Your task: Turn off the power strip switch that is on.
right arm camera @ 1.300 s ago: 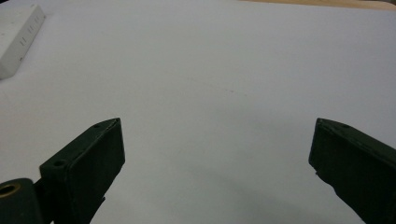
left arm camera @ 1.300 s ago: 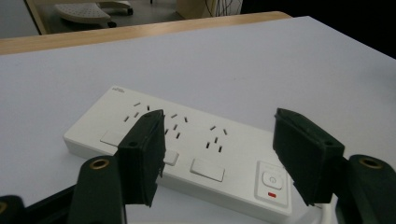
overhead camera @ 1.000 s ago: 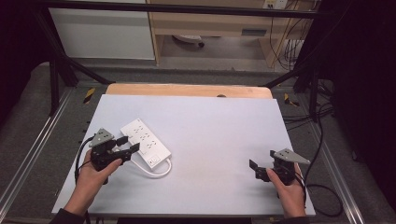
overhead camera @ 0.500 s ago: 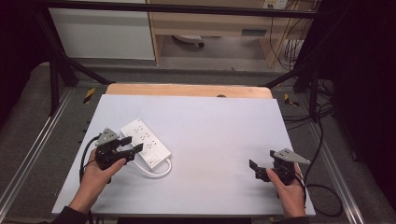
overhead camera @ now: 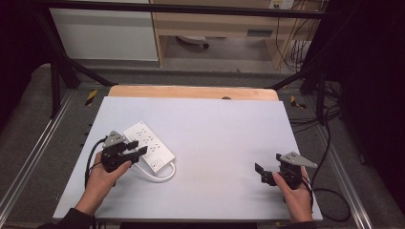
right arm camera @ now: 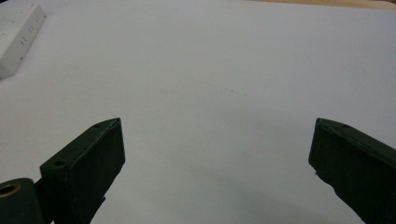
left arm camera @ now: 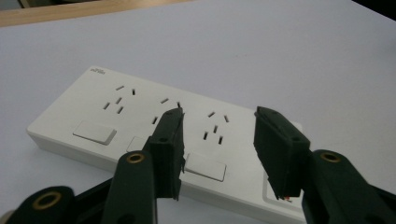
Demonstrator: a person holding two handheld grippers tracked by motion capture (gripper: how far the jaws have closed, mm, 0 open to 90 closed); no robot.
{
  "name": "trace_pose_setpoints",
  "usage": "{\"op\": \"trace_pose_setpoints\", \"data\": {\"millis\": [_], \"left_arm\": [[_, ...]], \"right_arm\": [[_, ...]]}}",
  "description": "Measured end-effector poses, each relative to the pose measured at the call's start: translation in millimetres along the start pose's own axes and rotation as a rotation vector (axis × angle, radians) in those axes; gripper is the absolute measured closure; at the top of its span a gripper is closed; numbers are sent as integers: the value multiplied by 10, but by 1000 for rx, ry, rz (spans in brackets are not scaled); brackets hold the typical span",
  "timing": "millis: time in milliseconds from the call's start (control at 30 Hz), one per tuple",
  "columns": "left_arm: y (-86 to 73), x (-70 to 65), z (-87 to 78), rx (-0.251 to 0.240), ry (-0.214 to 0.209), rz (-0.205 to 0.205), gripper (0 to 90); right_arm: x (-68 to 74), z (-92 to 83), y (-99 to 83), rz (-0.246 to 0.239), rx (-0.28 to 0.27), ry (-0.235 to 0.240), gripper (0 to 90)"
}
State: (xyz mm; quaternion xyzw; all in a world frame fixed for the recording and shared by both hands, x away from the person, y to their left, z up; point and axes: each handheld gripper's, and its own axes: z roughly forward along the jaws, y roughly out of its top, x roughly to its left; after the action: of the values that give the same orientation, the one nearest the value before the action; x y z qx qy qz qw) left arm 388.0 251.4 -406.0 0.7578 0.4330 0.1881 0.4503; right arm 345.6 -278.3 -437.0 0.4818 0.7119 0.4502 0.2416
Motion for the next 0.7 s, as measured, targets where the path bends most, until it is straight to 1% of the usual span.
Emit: {"op": "trace_pose_setpoints", "data": {"millis": [33, 100, 133, 167, 233, 267, 333, 367, 433, 467, 600, 633, 700], "left_arm": [[-2, 1, 8, 4, 0, 0, 537], [-8, 9, 23, 12, -3, 0, 574], [-11, 13, 33, 13, -4, -6, 589], [-14, 20, 41, 14, -3, -8, 627], [-18, 27, 57, 20, -2, -10, 663], [-20, 29, 65, 23, -1, -10, 663], [-21, 35, 78, 29, 1, -11, 714], [-23, 37, 85, 30, 3, -10, 714], [-26, 40, 103, 34, 6, -10, 757], [-29, 42, 112, 35, 8, -12, 757], [-39, 57, 154, 49, 8, -17, 822], [-42, 62, 166, 54, 6, -19, 822], [-48, 66, 183, 60, 7, -20, 852]], "right_arm": [[0, 0, 0, 0, 0, 0, 41], [0, 0, 0, -1, 0, 0, 41], [1, 1, 0, 1, 0, 1, 41], [0, 0, 0, -1, 0, 0, 41], [1, 1, 0, 1, 0, 0, 42], [1, 1, 0, 1, 0, 0, 42], [1, 1, 0, -1, 0, 0, 41], [1, 1, 0, -1, 0, 0, 41], [2, 1, 0, -1, 1, 0, 42], [2, 1, 0, -1, 1, 0, 42], [1, 1, 0, 0, 1, 0, 42], [1, 1, 0, 0, 1, 0, 42], [0, 0, 0, 0, 1, -1, 42]]}}
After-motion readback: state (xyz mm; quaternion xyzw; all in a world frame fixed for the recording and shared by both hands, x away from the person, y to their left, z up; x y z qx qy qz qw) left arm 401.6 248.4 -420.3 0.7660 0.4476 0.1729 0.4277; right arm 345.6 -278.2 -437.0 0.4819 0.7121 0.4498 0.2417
